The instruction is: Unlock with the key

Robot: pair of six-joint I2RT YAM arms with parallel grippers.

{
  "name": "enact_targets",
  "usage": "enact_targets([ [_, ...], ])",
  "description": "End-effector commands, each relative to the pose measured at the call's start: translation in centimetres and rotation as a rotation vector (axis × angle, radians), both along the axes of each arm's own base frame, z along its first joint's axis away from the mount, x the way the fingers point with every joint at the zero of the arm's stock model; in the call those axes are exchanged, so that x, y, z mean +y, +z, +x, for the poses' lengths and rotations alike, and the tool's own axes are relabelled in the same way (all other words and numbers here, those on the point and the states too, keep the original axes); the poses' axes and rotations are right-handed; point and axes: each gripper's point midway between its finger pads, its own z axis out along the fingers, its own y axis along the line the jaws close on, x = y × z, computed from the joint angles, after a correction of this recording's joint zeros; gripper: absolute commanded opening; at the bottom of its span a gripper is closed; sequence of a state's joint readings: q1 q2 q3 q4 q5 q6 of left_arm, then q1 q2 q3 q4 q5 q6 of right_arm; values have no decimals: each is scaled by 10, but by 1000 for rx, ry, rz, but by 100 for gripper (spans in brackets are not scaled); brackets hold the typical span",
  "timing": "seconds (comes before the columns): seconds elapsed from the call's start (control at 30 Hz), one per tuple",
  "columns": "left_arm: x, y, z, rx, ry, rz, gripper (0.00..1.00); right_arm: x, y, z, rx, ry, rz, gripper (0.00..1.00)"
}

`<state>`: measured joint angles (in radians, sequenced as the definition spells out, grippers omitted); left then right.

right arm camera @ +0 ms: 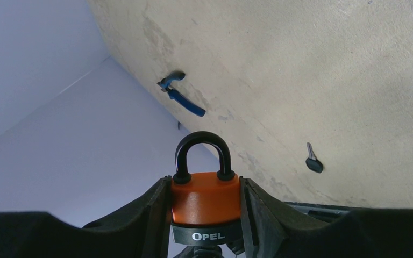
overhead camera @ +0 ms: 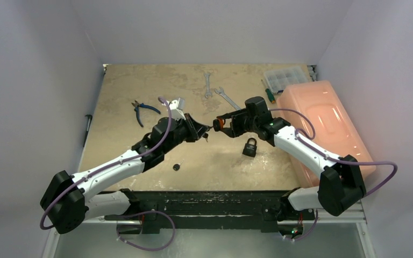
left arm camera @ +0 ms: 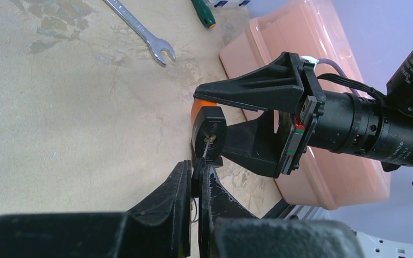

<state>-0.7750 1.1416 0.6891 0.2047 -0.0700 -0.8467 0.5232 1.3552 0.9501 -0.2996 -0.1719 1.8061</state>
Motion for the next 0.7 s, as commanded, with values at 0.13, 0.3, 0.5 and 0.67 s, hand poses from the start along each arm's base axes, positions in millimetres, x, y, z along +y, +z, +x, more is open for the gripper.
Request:
enact_targets([
  [0.13,-7,18,7,-35,16,-56,0,10,25,10,-53,11,63,0],
  [0.3,-6,17,10,-38,31,-55,0,10,23,9,-52,13,61,0],
  [0.5,-5,18,13,-39,49,-59,0,11,20,9,-46,15,60,0],
  [0.67,-3,20,15,-36,71,-71,0,11,18,9,-43,17,59,0],
])
